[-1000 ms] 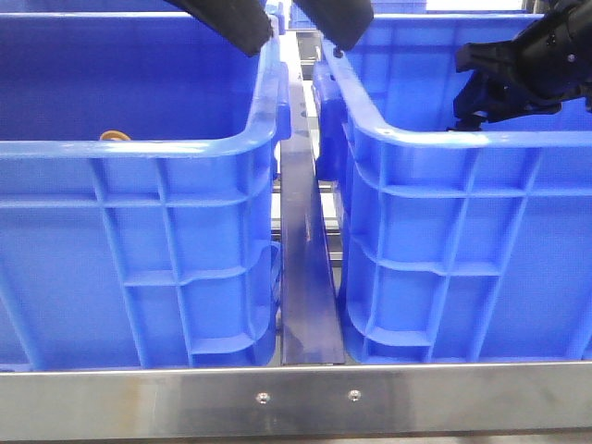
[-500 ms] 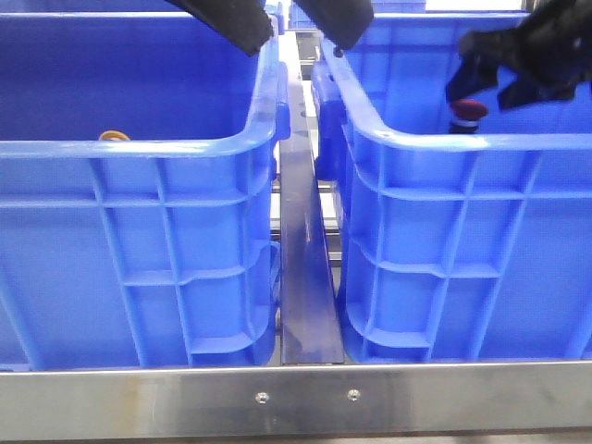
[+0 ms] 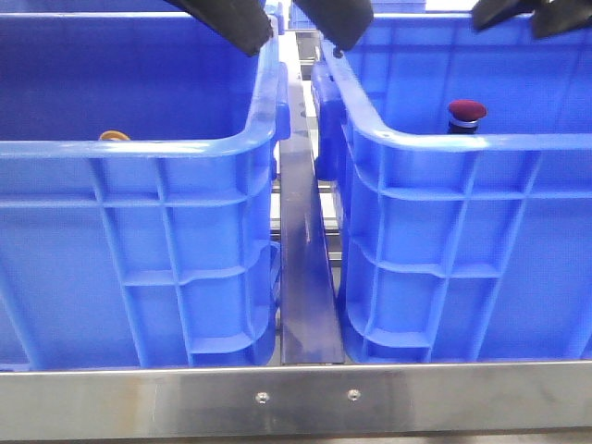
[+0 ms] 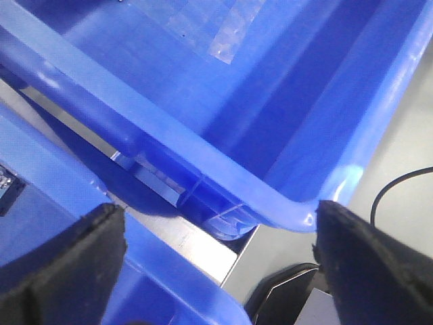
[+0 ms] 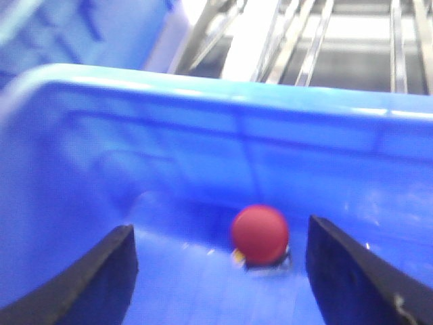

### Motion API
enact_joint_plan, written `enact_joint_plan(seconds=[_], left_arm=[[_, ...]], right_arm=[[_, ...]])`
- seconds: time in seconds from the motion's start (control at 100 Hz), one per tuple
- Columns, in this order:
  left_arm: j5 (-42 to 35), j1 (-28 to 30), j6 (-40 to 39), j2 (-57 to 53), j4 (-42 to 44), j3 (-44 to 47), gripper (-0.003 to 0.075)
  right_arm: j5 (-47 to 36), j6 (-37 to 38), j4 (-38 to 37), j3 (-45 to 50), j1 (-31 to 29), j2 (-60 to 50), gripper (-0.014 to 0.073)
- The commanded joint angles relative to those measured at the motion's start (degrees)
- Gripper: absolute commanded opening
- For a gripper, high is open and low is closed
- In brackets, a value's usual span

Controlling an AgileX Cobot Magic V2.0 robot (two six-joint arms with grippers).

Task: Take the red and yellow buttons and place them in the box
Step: 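Move the left gripper back over the button crate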

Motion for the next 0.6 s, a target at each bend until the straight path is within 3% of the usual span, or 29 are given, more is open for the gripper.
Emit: enact_joint_plan(seconds=[0.0, 0.59], left_arm=[[-2.79, -0.42, 0.1, -1.78, -1.23, -1.64, 0.0547], [-2.4, 1.79, -1.25, -1.89, -1.09, -3.88, 0.0546]], right_arm=[[0.31, -0.51, 0.51, 1.85, -0.06, -6.77, 0.0545], [0.53, -0.51, 0.51, 22.03, -0.06, -38.26, 0.0545]])
